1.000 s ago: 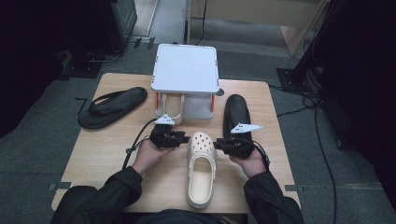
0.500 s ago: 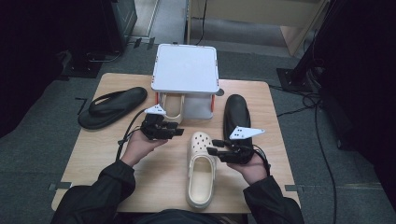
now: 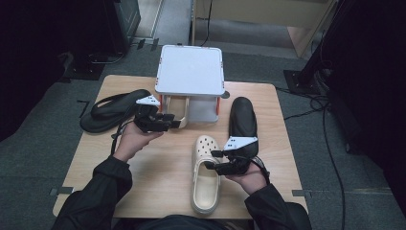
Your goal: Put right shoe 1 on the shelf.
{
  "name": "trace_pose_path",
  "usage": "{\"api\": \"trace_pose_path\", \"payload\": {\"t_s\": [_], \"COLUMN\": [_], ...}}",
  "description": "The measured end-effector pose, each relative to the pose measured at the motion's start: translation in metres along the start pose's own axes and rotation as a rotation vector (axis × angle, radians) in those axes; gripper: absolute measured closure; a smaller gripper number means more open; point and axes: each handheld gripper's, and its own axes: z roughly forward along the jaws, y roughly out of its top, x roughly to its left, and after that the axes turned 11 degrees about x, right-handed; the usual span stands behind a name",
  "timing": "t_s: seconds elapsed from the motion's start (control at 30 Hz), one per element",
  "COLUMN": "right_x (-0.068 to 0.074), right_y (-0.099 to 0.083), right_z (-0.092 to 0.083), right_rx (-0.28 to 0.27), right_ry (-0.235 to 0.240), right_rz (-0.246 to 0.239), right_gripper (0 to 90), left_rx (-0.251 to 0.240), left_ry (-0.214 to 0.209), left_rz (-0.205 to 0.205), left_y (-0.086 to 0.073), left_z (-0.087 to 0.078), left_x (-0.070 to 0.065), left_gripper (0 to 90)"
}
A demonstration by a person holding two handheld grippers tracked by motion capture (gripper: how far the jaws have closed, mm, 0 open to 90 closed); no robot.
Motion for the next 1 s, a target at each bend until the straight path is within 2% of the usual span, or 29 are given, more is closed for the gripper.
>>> {"api": "trace_pose_path", "payload": {"t_s": [0.2, 0.37, 0.43, 0.53, 0.77, 0.83, 0.93, 1.0], "right_x": [0.0, 0.0, -0.001, 0.0, 0.001, 0.001, 0.002, 0.004], "right_y": [-0.001, -0.004, -0.004, -0.003, -0.003, -0.002, -0.001, 0.001], "right_z": [0.004, 0.01, 0.011, 0.014, 0.013, 0.012, 0.011, 0.01], "right_rx": [-0.008, 0.001, 0.002, 0.006, 0.004, 0.006, 0.01, 0.015], "right_ry": [-0.02, -0.097, -0.102, -0.125, -0.138, -0.148, -0.158, -0.176], "right_rz": [-0.008, -0.037, -0.043, -0.069, -0.065, -0.066, -0.07, -0.087], "right_gripper": [46.1, 48.5, 48.9, 51.9, 55.4, 57.3, 58.0, 62.5], "left_rx": [0.0, -0.006, -0.01, -0.024, -0.031, -0.031, -0.033, -0.031], "left_ry": [0.014, 0.025, 0.022, 0.033, 0.062, 0.082, 0.099, 0.126], "left_rz": [0.021, 0.031, 0.029, 0.02, 0.034, 0.034, 0.029, 0.014], "left_y": [0.013, 0.026, 0.028, 0.037, 0.054, 0.065, 0.071, 0.078], "left_z": [-0.008, -0.018, -0.02, -0.025, -0.031, -0.033, -0.034, -0.034], "left_x": [0.002, 0.006, 0.008, 0.014, 0.025, 0.032, 0.037, 0.045], "left_gripper": [52.8, 52.8, 53.1, 53.7, 56.0, 57.2, 58.5, 60.4]}}
